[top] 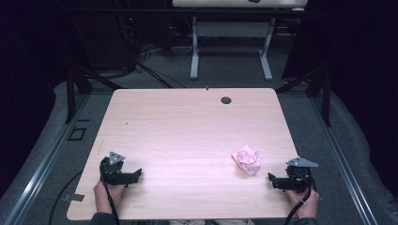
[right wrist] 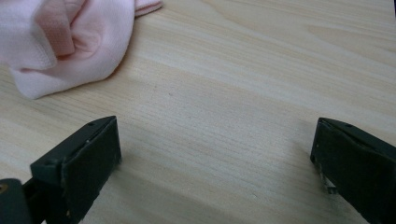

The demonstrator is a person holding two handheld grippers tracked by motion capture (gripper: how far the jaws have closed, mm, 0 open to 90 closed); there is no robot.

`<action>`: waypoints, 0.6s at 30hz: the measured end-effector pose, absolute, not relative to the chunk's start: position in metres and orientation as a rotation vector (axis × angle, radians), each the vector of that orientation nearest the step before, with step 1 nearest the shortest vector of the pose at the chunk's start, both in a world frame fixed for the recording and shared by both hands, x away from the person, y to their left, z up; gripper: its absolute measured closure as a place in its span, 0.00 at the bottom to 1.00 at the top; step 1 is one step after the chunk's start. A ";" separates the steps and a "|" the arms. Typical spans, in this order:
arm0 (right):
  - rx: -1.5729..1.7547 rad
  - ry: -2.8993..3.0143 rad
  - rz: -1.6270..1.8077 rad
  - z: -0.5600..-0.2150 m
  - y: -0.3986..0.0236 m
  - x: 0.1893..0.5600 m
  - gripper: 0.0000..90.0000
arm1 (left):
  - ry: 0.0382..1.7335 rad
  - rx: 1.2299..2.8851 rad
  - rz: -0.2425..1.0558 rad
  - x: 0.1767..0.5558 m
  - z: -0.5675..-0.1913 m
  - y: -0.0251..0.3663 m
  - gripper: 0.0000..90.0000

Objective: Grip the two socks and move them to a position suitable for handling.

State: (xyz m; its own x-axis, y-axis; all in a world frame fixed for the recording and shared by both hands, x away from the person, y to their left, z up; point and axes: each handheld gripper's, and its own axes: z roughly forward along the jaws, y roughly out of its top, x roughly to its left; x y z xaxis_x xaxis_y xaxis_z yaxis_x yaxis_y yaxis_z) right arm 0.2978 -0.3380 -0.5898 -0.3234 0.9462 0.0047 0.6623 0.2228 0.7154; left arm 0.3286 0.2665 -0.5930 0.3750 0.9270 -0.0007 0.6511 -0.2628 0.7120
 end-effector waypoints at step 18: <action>1.483 2.066 0.873 -0.590 -0.338 0.299 0.02 | 1.342 2.017 0.561 0.334 -0.593 0.266 0.00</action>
